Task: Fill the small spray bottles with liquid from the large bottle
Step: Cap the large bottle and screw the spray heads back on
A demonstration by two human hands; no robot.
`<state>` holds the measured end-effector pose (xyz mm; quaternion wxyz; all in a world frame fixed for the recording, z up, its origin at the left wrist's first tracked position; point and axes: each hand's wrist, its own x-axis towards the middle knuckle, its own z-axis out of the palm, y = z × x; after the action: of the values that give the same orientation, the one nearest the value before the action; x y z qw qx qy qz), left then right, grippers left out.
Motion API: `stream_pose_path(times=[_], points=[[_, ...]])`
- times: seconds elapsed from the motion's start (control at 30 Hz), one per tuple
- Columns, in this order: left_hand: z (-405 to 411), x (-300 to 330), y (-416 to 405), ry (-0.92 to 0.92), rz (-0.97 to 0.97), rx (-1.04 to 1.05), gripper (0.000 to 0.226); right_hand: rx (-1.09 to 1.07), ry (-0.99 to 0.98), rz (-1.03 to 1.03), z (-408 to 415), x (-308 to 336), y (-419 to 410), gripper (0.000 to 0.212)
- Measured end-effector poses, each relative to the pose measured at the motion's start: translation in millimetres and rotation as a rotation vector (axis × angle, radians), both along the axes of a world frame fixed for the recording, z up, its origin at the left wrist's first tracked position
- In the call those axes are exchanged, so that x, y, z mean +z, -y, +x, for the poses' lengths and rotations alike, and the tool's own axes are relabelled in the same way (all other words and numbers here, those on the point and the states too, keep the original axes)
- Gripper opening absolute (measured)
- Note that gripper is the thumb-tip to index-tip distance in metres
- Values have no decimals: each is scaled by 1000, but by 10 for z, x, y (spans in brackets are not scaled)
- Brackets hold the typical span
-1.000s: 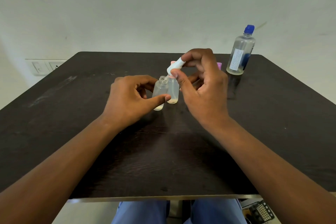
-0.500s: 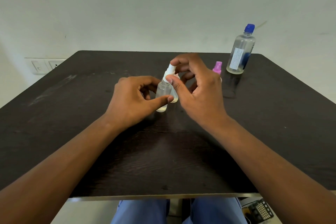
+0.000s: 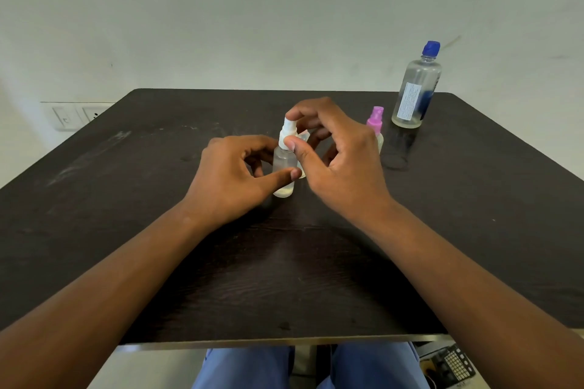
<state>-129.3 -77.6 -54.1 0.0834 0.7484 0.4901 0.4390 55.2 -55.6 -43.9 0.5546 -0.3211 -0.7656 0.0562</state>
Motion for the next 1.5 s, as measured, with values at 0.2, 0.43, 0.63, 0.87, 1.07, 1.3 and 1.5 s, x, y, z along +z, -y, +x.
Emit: stream_pose_path(times=[0.2,0.43,0.63,0.87,1.07,1.3,1.5], points=[[18,23,24,2,22,-12,31,26,0,-22,13,-11,-8,27],[18,0,16,20,22,-10,33,48,-30,-64,0,-5,-5,28],[33,8,32,18,22,-29,29,22,-8,-7,-5,2,7,26],[32,4,27,10,32,-31,40,69,-29,-43,-1,3,15,21],[50,1,41,4,37,-28,26,32,1,7,-1,-2,11,27],[42,-4,33,23,45,-56,36,90,-84,-76,-7,-1,13,24],[24,-8,4,70,11,-92,29,196,-134,-187,3,32,31,25]])
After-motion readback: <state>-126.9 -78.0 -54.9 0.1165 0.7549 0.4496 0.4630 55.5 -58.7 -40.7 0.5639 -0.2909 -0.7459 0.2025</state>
